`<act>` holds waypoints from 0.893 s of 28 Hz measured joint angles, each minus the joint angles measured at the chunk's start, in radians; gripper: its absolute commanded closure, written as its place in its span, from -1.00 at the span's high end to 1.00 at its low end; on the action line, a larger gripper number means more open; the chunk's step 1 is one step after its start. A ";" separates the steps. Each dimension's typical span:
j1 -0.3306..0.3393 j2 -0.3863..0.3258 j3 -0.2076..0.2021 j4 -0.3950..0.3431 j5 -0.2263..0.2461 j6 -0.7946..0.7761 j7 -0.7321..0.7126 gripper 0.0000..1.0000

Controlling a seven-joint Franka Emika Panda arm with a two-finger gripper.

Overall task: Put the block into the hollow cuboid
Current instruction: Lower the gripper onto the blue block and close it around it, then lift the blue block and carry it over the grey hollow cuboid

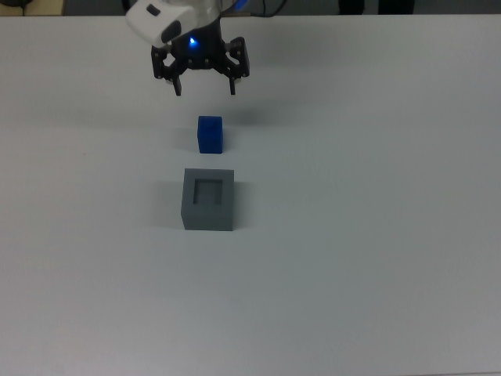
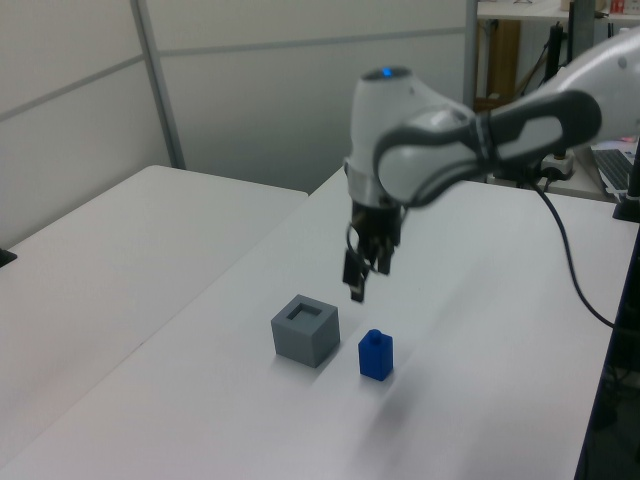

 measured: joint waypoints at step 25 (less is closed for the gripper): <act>0.018 0.101 0.005 -0.165 -0.064 0.229 -0.054 0.80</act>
